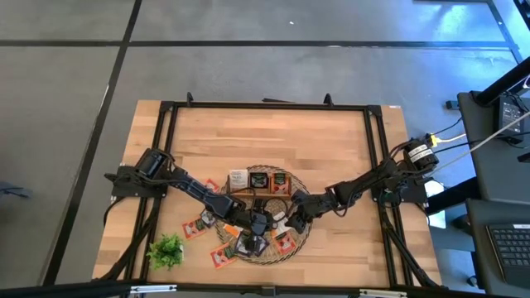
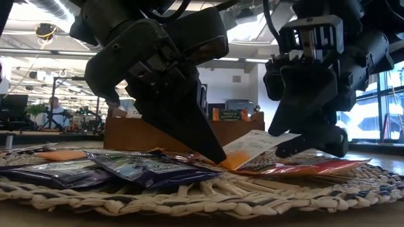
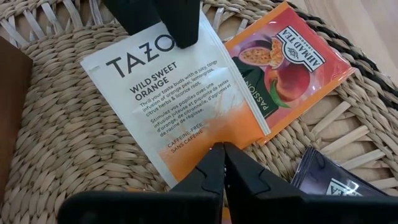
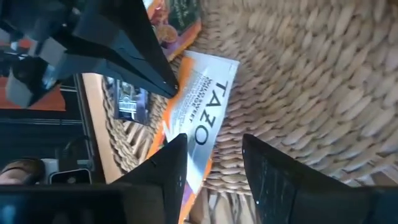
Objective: Pick & Place Tea
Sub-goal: Put the right white tea bag into the left slot of the wooden organizer
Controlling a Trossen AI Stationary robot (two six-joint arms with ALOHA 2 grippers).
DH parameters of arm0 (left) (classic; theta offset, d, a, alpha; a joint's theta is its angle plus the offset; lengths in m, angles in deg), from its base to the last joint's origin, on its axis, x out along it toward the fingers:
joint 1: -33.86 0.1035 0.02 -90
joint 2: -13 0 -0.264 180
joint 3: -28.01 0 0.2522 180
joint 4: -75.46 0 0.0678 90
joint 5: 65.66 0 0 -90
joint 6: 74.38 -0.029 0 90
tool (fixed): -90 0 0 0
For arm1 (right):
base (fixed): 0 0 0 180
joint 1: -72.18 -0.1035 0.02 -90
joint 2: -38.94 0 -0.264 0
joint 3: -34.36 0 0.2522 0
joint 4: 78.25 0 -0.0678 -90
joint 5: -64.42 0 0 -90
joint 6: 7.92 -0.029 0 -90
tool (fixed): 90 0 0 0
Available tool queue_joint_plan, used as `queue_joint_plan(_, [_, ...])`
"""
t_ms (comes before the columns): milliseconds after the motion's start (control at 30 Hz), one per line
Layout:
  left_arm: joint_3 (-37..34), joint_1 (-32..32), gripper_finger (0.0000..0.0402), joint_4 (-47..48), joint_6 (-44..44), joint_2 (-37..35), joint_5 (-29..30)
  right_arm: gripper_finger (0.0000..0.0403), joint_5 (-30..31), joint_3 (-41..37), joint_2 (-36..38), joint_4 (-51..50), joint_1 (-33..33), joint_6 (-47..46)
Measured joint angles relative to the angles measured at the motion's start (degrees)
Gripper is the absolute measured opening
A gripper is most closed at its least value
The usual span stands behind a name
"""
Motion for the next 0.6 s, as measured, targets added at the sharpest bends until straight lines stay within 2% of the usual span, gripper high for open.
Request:
queue_joint_plan(167, [0.00,0.00,0.0002,0.00,0.00,0.00,0.00,0.0128,-1.49,0.02,0.03,4.54,0.00,1.03])
queue_joint_plan(600, [0.00,0.00,0.0002,0.00,0.25,0.00,-0.08,0.0045,-2.54,0.00,0.02,3.88,0.00,2.47])
